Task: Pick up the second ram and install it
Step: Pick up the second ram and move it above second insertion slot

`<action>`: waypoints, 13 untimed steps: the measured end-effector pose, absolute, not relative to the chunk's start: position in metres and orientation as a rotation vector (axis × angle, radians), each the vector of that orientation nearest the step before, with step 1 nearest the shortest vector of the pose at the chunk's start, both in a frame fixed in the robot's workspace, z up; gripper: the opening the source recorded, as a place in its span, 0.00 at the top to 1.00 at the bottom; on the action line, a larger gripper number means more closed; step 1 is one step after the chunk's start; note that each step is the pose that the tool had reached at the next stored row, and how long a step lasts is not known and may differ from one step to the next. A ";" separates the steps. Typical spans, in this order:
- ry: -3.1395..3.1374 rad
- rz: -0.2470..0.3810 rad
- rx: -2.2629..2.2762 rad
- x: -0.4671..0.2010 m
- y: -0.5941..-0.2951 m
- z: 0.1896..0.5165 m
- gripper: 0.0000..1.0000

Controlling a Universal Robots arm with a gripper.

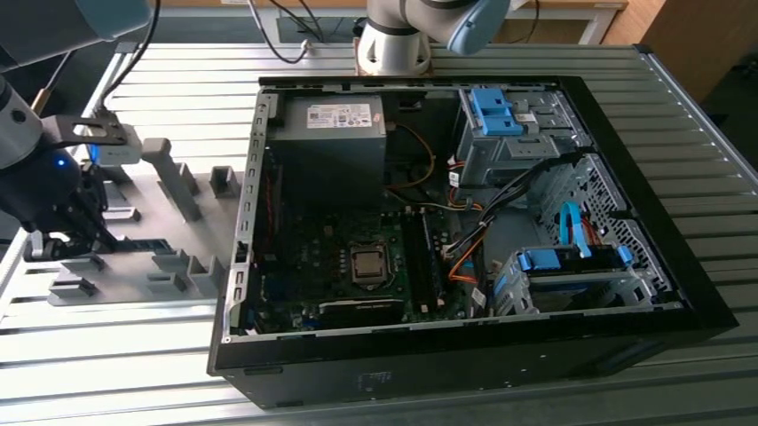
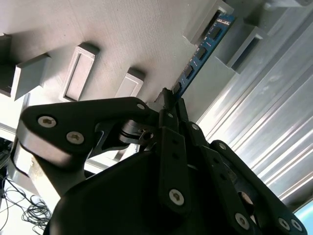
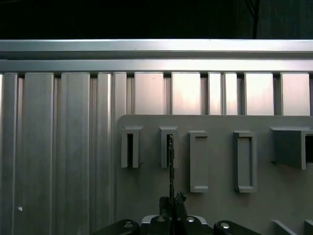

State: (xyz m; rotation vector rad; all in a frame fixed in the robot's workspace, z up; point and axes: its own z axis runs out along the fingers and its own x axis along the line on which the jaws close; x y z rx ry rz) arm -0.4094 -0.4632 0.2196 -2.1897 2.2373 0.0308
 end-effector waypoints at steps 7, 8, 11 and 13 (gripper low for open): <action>2.237 0.031 -2.190 -0.409 -0.463 0.224 0.86; 2.237 0.031 -2.190 -0.409 -0.463 0.224 0.86; 2.237 0.031 -2.190 -0.409 -0.463 0.224 0.86; 2.237 0.031 -2.190 -0.409 -0.463 0.224 0.86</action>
